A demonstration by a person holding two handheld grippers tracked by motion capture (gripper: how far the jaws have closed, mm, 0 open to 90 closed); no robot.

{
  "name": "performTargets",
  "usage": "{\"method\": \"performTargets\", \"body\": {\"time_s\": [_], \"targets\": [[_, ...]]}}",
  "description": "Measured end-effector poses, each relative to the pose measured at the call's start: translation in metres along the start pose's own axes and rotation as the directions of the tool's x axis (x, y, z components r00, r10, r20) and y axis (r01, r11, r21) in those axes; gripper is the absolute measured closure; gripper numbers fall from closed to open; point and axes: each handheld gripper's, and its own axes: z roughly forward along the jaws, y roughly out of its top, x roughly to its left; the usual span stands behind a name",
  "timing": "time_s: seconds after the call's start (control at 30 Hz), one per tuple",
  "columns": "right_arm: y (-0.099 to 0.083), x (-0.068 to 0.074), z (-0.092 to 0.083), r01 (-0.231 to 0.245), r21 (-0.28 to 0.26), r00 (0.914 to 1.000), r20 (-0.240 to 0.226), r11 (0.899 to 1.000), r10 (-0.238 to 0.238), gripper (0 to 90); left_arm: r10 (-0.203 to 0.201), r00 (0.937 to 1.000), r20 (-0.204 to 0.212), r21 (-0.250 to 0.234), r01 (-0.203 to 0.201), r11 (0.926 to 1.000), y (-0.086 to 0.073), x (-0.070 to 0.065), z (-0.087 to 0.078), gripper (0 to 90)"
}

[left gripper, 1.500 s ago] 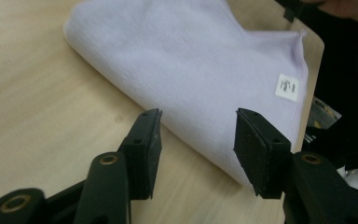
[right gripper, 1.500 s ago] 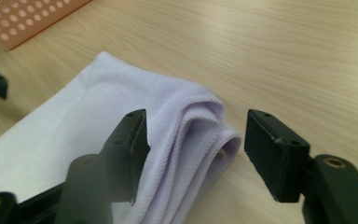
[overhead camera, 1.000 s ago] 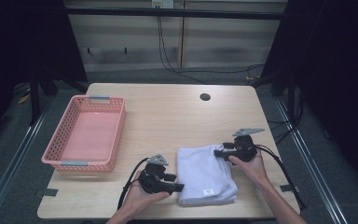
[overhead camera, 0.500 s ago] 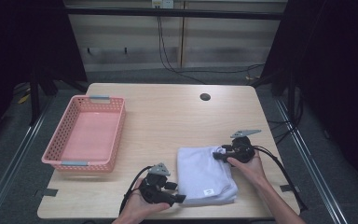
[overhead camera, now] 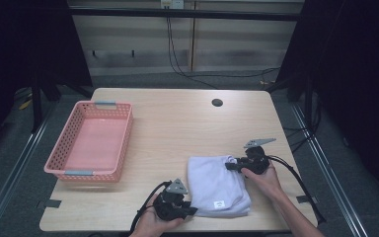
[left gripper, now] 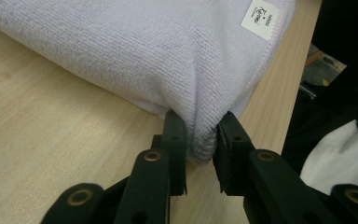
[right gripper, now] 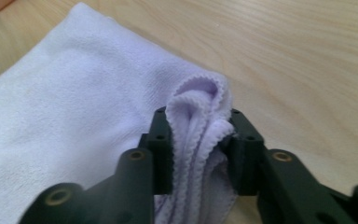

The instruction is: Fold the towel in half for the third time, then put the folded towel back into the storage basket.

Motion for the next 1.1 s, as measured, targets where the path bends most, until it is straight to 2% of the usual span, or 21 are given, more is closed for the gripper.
{"method": "performTargets", "body": {"time_s": [0.03,0.3,0.37,0.47,0.57,0.67,0.83,0.97,1.07,1.1], "targets": [[0.000,0.000,0.000,0.001,0.000,1.0000,-0.006,1.000,-0.001,70.1,-0.023,0.9997,0.013,-0.012,0.023,0.9997,-0.002,0.002,0.000,77.4],[-0.002,0.007,-0.001,-0.020,-0.009,0.9998,-0.008,1.000,0.019,75.8,-0.050,0.9985,0.021,-0.003,0.050,0.9987,-0.006,0.007,-0.009,78.3],[-0.001,0.007,-0.001,-0.030,-0.014,0.9995,-0.012,0.999,0.029,76.2,-0.038,0.9991,0.017,-0.020,0.038,0.9991,-0.005,0.007,-0.014,78.4],[0.001,0.008,-0.001,-0.032,-0.025,0.9994,-0.016,0.999,0.032,76.5,-0.044,0.9988,0.022,-0.050,0.045,0.9977,-0.002,0.010,-0.023,78.7],[0.004,0.010,0.000,-0.044,-0.037,0.9988,-0.025,0.998,0.043,76.7,-0.061,0.9979,0.024,-0.042,0.062,0.9972,-0.005,0.014,-0.025,78.8],[0.009,0.011,-0.001,-0.046,-0.056,0.9987,-0.026,0.997,0.044,76.8,-0.058,0.9980,0.022,-0.065,0.060,0.9961,-0.004,0.015,-0.029,78.8],[0.012,0.014,-0.005,-0.050,-0.077,0.9984,-0.030,0.996,0.048,76.9,-0.060,0.9981,0.016,-0.075,0.061,0.9953,-0.002,0.016,-0.036,78.8],[0.016,0.013,-0.010,-0.053,-0.111,0.9980,-0.039,0.992,0.049,76.9,-0.074,0.9972,0.009,-0.095,0.075,0.9927,-0.001,0.019,-0.042,78.8],[0.018,0.013,-0.012,-0.055,-0.118,0.9977,-0.045,0.992,0.050,76.9,-0.067,0.9977,0.008,-0.094,0.067,0.9933,0.002,0.018,-0.042,78.8],[0.019,0.012,-0.013,-0.052,-0.118,0.9977,-0.048,0.992,0.046,76.9,-0.051,0.9987,-0.002,-0.091,0.051,0.9946,0.003,0.017,-0.043,78.8]]}}
